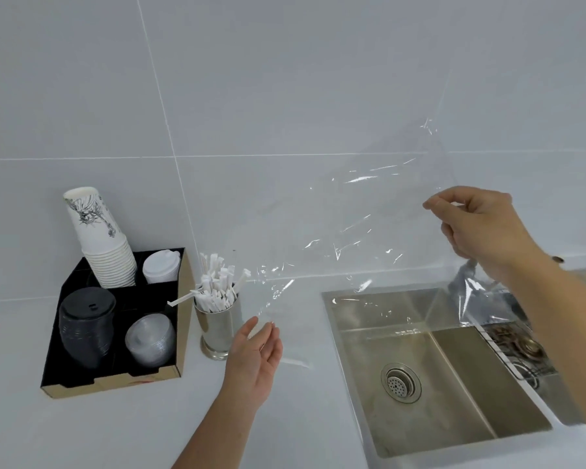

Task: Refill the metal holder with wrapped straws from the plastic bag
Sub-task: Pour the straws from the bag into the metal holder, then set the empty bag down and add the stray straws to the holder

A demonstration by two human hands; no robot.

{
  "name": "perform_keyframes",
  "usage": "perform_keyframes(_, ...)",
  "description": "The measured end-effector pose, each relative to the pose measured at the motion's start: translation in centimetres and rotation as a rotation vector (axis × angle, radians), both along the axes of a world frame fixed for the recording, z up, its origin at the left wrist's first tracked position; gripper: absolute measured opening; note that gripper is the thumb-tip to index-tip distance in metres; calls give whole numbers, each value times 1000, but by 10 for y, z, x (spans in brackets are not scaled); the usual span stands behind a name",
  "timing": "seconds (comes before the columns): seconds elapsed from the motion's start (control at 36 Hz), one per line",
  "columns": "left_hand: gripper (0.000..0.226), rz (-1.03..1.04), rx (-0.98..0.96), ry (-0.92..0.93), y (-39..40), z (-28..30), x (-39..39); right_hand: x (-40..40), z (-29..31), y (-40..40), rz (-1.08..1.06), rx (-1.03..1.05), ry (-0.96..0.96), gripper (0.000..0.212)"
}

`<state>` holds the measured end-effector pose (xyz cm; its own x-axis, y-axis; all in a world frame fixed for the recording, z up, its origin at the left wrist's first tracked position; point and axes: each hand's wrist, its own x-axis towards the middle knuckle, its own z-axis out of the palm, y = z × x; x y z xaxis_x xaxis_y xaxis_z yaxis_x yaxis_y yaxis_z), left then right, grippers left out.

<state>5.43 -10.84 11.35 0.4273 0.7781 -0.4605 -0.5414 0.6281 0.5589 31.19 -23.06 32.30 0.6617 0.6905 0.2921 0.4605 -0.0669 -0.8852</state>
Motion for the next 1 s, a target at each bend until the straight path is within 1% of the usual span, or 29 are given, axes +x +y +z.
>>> perform_keyframes(0.17, 36, 34, 45, 147, -30, -19, -14, 22, -60, -28, -101, -74, 17, 21)
perform_keyframes(0.28, 37, 33, 88, 255, -45, -28, -26, 28, -97, -42, -160, -109, 8, 25)
perform_keyframes(0.36, 36, 31, 109, 342, -58, -37, -38, 31, -128, -53, -214, -165, 6, 39)
perform_keyframes(0.42, 37, 28, 130, 405, -65, -42, -46, 27, -147, -58, -240, -211, 11, 44)
perform_keyframes(0.53, 42, 36, 159, 531, -74, -53, -66, 12, -179, -64, -215, -296, 36, 42)
perform_keyframes(0.64, 41, 34, 169, 604, -80, -62, -92, -5, -205, -62, -177, -367, 89, 40)
perform_keyframes(0.78, 34, 63, 164, 669, -85, -71, -127, -34, -228, -51, -141, -429, 197, 38)
perform_keyframes(0.89, 23, 50, 158, 714, -85, -83, -161, -60, -241, -40, -102, -484, 250, 37)
perform_keyframes(0.94, 18, 18, 122, 707, -84, -86, -178, -75, -245, -34, -79, -509, 257, 36)
perform_keyframes(1.0, 11, -27, 54, 658, -83, -86, -191, -87, -247, -30, -59, -530, 272, 33)
